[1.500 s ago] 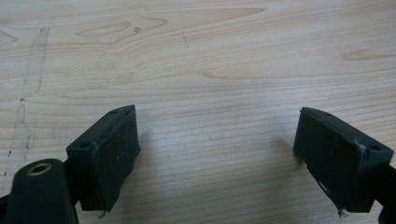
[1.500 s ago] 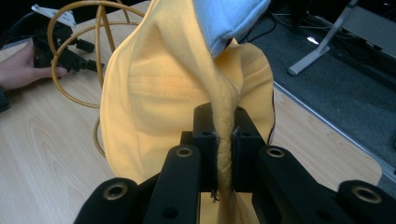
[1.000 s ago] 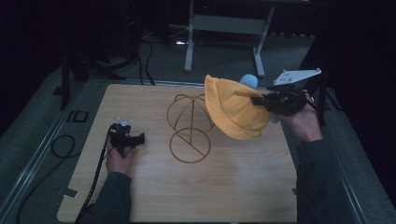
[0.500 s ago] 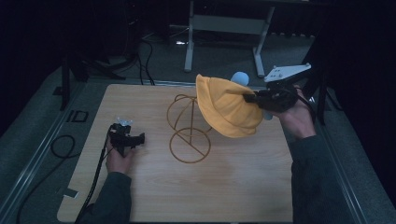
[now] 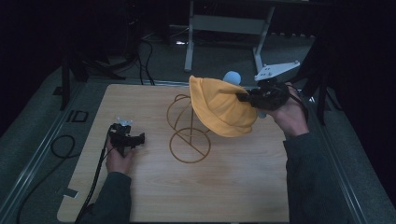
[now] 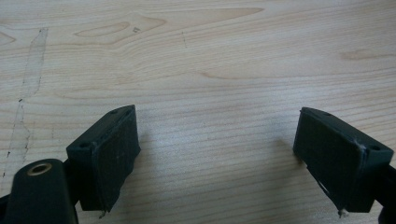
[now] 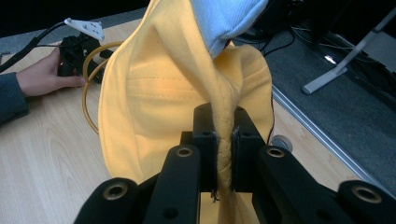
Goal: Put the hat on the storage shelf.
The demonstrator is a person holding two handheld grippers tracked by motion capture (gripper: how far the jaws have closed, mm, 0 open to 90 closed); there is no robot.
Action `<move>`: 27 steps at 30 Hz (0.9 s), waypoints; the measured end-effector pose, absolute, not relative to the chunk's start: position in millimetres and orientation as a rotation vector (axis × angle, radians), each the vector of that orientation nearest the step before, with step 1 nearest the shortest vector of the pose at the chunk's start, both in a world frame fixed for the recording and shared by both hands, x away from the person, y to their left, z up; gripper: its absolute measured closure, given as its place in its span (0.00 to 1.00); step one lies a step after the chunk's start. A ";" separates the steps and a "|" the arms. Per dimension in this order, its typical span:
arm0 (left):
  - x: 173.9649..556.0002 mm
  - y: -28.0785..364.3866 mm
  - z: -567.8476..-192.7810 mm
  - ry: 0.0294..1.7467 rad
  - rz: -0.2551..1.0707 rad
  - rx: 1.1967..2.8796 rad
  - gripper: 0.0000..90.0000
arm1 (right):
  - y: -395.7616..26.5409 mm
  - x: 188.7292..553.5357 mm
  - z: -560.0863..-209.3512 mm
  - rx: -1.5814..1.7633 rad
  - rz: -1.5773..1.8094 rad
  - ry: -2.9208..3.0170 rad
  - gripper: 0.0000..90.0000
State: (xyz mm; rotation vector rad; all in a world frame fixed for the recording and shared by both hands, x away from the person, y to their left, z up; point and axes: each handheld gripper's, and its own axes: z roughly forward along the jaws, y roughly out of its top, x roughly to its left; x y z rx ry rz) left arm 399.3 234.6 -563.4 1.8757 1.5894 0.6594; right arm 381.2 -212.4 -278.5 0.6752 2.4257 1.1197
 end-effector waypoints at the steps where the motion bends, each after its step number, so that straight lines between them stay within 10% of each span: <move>1: 399.3 234.6 -563.4 1.589 0.659 1.876 0.16 | -211.6 381.6 -278.4 0.667 1.115 2.427 0.93; 27: 399.3 234.5 -563.4 1.585 0.659 1.878 0.16 | -186.2 389.4 -268.5 0.623 1.040 2.466 0.93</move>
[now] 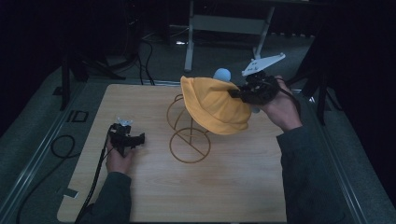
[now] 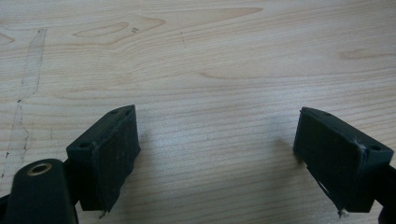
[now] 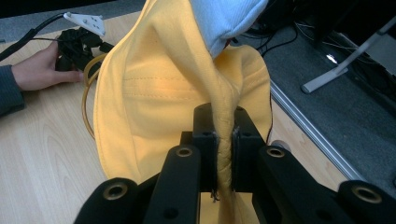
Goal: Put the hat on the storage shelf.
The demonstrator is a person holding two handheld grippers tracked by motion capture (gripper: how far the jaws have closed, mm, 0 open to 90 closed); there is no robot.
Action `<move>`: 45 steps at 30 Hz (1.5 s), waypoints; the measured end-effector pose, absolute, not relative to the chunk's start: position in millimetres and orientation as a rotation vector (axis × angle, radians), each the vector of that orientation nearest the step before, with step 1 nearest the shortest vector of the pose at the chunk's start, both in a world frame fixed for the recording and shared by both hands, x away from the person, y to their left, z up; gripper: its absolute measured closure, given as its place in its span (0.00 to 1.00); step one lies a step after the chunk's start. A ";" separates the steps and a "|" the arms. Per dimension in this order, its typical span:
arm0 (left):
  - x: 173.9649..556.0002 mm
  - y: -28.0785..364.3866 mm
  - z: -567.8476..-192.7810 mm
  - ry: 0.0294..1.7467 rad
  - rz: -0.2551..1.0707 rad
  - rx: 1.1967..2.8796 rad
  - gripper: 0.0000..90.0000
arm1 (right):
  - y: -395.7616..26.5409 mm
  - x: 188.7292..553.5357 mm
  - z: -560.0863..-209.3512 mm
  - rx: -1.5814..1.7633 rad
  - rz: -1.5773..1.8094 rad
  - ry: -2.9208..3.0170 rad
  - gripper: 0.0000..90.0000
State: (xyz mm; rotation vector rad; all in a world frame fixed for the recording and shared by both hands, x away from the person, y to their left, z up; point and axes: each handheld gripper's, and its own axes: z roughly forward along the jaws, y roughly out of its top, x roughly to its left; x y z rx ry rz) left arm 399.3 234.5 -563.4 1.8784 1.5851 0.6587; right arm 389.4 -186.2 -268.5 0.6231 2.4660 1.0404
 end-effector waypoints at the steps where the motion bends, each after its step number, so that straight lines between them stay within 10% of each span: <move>1: 399.2 234.4 -563.4 1.586 0.658 1.878 0.16 | -186.2 389.4 -268.5 0.623 1.040 2.466 0.93; 45: 399.1 233.8 -563.5 1.575 0.654 1.883 0.16 | -90.4 403.3 -271.1 0.456 0.977 2.597 0.88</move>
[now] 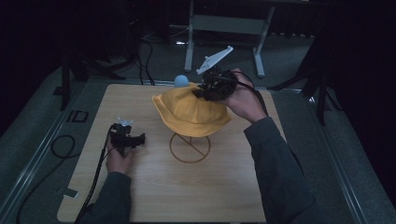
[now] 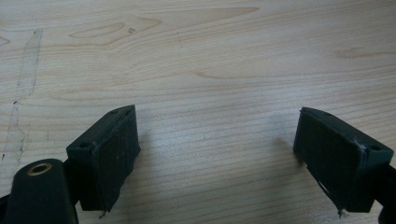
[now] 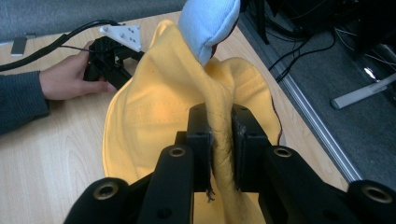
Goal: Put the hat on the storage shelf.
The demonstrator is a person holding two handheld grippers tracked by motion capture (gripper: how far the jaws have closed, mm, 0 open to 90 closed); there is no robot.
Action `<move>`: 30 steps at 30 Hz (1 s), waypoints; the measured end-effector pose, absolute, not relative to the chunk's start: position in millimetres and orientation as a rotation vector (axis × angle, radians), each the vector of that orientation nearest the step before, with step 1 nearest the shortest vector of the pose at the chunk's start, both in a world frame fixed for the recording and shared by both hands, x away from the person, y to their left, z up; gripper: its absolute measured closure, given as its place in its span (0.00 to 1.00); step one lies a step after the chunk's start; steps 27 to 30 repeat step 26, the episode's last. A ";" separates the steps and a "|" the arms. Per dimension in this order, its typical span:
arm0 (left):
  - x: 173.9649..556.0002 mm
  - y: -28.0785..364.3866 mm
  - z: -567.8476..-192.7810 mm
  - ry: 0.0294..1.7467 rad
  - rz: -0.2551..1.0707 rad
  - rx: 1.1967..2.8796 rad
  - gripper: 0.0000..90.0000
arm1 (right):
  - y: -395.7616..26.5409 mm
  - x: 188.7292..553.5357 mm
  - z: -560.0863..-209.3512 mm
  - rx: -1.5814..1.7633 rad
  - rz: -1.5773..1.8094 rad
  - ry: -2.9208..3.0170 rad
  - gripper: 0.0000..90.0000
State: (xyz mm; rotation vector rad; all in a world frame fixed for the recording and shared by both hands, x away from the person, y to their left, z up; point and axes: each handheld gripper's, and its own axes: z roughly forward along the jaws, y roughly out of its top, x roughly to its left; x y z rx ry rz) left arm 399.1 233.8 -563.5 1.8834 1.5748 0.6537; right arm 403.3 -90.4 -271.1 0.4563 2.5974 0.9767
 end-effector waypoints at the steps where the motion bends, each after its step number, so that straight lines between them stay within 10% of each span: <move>1: 399.0 233.8 -563.5 1.575 0.654 1.884 0.16 | -87.6 403.3 -271.9 0.445 0.973 2.600 0.88; 30: 399.1 233.9 -563.4 1.575 0.652 1.885 0.16 | -84.8 396.1 -255.8 0.471 1.109 2.504 0.45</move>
